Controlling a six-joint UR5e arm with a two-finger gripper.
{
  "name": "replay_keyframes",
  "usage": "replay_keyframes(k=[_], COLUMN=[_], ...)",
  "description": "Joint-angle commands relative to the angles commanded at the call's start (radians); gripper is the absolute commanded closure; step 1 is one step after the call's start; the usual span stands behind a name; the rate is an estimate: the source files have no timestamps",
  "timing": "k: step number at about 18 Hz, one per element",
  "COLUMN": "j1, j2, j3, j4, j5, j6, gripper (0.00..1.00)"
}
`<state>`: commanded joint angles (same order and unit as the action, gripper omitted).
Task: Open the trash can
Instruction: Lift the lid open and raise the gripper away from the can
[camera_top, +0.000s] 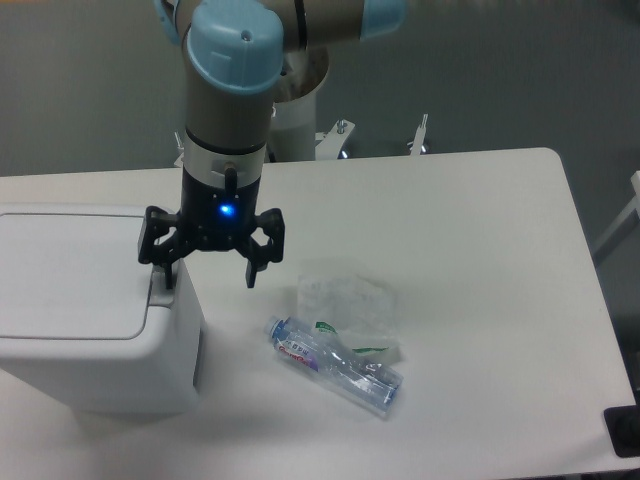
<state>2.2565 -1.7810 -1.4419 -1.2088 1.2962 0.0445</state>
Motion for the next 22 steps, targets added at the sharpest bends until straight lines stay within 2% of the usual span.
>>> replay_keyframes(k=[7, 11, 13, 17, 20, 22], j1=[0.006, 0.023, 0.058, 0.181, 0.283, 0.327], j2=[0.002, 0.024, 0.040, 0.055, 0.045, 0.031], j3=[0.002, 0.038, 0.070, 0.072, 0.080, 0.078], j4=[0.000, 0.000, 0.000, 0.031, 0.034, 0.037], j5=[-0.002, -0.002, 0.002, 0.020, 0.133, 0.172], j6=[0.002, 0.008, 0.014, 0.043, 0.051, 0.116], gripper=[0.00, 0.00, 0.00, 0.00, 0.00, 0.00])
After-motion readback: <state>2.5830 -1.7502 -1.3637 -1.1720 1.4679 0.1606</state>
